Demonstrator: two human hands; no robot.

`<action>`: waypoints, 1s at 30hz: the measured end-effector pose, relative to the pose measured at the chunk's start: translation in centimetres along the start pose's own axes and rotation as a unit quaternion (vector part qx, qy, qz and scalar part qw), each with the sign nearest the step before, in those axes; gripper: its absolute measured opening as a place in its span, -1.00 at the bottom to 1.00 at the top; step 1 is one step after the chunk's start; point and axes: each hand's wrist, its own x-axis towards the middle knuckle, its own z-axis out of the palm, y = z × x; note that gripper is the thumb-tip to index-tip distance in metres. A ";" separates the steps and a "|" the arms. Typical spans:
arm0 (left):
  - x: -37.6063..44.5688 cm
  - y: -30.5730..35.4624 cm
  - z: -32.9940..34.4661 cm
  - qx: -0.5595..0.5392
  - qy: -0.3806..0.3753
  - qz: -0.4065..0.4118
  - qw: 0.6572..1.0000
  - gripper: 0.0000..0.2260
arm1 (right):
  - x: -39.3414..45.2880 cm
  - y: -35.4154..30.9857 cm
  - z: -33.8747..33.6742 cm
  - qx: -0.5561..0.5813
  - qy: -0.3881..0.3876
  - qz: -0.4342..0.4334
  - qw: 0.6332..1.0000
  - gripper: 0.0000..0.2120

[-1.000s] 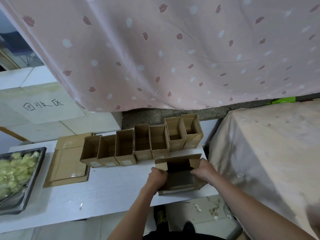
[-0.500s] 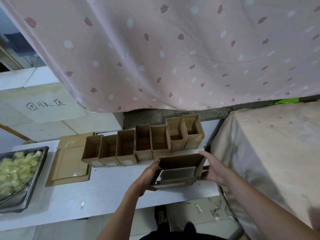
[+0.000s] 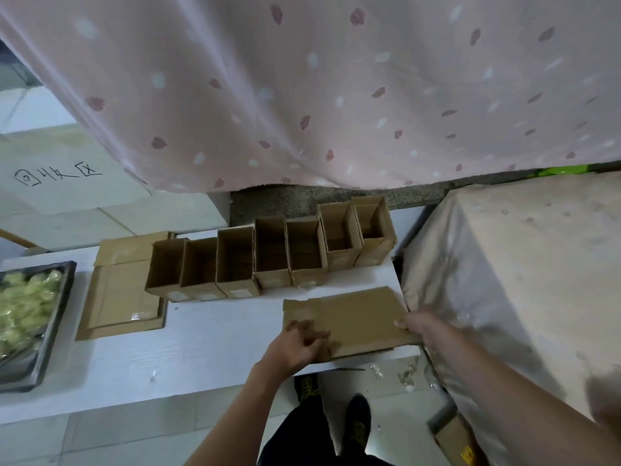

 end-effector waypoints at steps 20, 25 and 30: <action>6.2 -4.1 10.6 0.174 0.100 -0.087 0.976 -0.44 | 5.1 4.7 9.9 -0.355 0.224 -0.253 0.872 -0.34; 10.0 -2.9 11.4 0.164 0.154 -0.039 0.974 -0.38 | 7.1 4.0 13.2 -0.423 0.172 -0.389 0.800 -0.36; 12.2 -3.6 12.3 0.175 0.207 -0.034 0.962 -0.42 | 9.3 5.3 14.3 -0.422 0.206 -0.403 0.786 -0.35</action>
